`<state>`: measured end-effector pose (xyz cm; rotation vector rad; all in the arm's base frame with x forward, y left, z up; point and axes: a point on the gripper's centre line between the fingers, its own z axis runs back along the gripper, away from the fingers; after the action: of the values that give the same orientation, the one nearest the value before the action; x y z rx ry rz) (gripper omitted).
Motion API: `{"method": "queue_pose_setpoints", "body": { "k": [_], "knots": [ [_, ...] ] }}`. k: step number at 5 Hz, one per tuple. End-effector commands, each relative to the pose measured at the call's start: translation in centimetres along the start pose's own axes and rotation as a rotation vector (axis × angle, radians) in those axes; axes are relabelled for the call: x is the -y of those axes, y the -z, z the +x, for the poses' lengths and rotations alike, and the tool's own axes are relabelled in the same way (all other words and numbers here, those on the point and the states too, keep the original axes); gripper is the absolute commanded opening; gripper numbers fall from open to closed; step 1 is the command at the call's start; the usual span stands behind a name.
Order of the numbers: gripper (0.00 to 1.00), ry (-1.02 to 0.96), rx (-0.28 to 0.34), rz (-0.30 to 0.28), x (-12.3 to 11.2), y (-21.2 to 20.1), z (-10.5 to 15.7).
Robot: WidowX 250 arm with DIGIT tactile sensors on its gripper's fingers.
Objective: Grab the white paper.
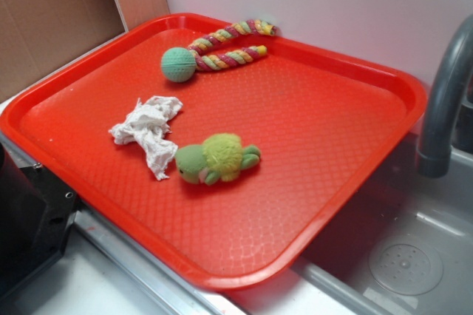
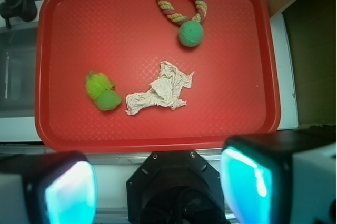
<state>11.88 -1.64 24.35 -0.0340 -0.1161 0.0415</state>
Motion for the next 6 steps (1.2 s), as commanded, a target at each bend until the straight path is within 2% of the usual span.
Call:
{"method": "queue_pose_setpoints", "body": {
  "k": [1,2,3,4,5,6],
  "knots": [
    [1.0,0.0,0.0,0.0,0.0,0.0,0.0],
    [1.0,-0.251,0.022,-0.002,-3.1,5.3,3.0],
    [1.0,-0.46,0.101,0.032,-4.9,8.9,4.0],
    [1.0,-0.539,0.089,0.024,-5.7,12.7,4.4],
    [1.0,-0.545,0.103,0.036,-4.8,15.1,4.6],
    [1.0,-0.513,0.066,0.019,-3.5,18.0,4.5]
  ]
}}
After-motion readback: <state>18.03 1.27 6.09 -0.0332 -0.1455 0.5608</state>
